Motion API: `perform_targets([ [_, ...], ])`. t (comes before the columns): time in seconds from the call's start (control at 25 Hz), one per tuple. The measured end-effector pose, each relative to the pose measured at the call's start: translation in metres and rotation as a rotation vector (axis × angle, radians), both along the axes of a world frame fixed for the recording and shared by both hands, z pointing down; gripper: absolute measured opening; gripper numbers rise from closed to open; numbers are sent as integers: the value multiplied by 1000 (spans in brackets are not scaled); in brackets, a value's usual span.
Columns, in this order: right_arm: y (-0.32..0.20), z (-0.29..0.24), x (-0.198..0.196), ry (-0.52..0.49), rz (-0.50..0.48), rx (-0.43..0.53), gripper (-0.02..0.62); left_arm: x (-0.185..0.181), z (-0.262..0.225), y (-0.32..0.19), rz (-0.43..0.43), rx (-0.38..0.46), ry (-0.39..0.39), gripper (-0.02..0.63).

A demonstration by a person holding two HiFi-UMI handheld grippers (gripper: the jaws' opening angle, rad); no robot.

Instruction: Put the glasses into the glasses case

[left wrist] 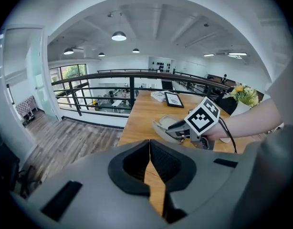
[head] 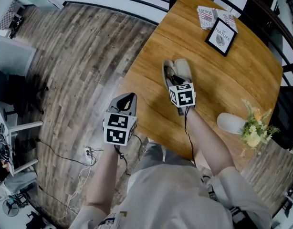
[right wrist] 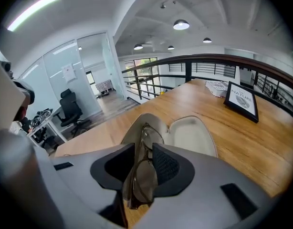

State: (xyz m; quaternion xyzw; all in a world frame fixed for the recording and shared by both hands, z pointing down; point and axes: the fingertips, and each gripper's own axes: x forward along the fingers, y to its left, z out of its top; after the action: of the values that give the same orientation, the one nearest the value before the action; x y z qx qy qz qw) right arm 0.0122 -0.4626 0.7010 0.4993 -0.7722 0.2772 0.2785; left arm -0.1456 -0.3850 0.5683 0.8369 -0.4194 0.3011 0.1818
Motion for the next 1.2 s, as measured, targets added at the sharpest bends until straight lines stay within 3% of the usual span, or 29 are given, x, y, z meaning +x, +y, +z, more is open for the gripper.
perform_targets([
  [0.24,-1,-21,3,-39,5,24,143,5,-4,3,17,21,8,18],
  [0.48,-2,-88,11,-92,-5,124,104,12,-37,0,31,76,13,18],
  [0.56,4,-120,13,-97,-25,176,69,17,-58,2,43,122,10,18],
  [0.76,24,-209,12,-122,-70,327,52,22,-123,5,73,283,-10,18],
  [0.96,53,-297,5,-152,-104,475,38,19,-176,11,43,362,68,18],
  [1.2,94,-379,3,-162,-146,592,32,16,-234,30,29,483,79,18],
])
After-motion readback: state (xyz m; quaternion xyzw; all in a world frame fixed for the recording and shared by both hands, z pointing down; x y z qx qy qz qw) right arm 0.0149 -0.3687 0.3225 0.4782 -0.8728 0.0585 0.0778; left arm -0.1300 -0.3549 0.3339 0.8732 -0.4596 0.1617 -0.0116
